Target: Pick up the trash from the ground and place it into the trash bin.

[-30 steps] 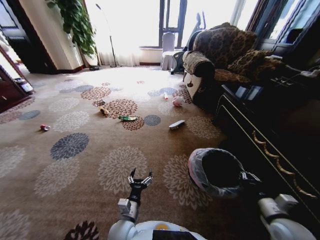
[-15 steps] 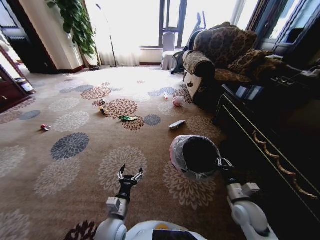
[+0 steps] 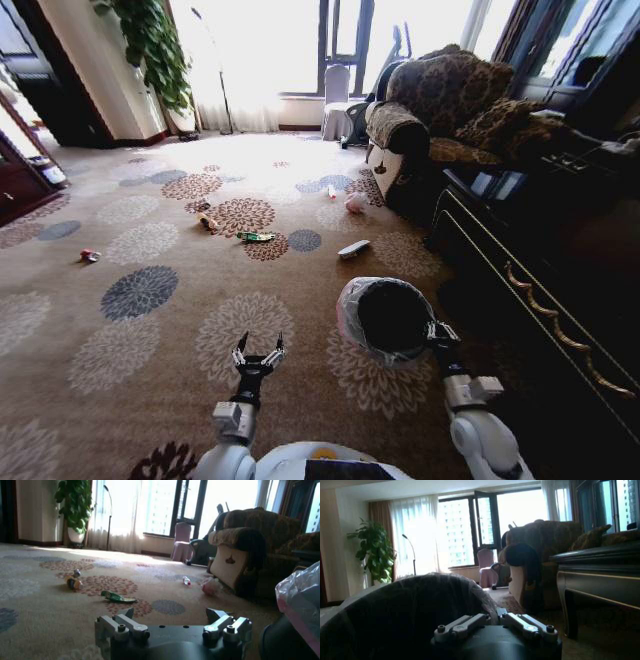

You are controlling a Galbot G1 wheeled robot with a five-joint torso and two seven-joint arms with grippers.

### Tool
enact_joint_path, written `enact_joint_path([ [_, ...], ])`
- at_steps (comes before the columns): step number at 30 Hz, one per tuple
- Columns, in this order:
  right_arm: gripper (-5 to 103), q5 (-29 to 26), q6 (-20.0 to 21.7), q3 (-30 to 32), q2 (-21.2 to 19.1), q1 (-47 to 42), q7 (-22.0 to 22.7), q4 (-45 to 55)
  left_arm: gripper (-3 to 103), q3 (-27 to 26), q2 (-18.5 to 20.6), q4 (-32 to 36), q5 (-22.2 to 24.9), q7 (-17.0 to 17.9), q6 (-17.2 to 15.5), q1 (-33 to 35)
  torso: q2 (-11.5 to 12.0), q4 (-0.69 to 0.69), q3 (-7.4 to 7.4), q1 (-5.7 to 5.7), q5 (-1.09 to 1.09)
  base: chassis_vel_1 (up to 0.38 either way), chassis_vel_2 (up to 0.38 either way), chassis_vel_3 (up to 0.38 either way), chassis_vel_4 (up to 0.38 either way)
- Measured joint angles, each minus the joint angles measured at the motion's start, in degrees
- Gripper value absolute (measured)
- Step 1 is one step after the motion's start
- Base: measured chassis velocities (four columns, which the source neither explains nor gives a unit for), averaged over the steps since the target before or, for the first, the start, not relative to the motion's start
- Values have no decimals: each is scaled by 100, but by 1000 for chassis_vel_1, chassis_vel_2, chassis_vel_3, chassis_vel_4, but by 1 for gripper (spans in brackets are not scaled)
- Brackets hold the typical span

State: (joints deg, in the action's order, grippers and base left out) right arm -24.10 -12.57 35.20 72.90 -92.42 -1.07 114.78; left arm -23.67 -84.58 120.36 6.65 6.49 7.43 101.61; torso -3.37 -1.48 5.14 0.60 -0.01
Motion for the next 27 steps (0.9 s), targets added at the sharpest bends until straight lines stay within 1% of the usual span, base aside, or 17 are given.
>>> enact_joint_path([
  [5,0,2,-182,27,26,-69,0,12,98,-32,85,-158,44,3,-48,-210,0,0,0,0,1,0,0,0,0],
  [7,0,91,-284,67,43,-125,1,72,98,-39,142,-203,90,0,-76,-301,0,0,0,0,0,0,0,0,0],
  [16,0,242,-312,230,20,-379,2,217,98,-31,461,-477,114,-159,-84,-768,0,1,0,0,1,0,0,0,0],
  [23,0,254,-321,261,2,-424,2,247,98,51,416,-522,28,-221,-42,-748,0,0,0,0,1,0,0,0,0],
  [27,0,238,-327,283,-41,-400,2,233,98,73,400,-550,-21,-235,-14,-724,0,-1,-1,-1,1,-67,77,90,-75],
])
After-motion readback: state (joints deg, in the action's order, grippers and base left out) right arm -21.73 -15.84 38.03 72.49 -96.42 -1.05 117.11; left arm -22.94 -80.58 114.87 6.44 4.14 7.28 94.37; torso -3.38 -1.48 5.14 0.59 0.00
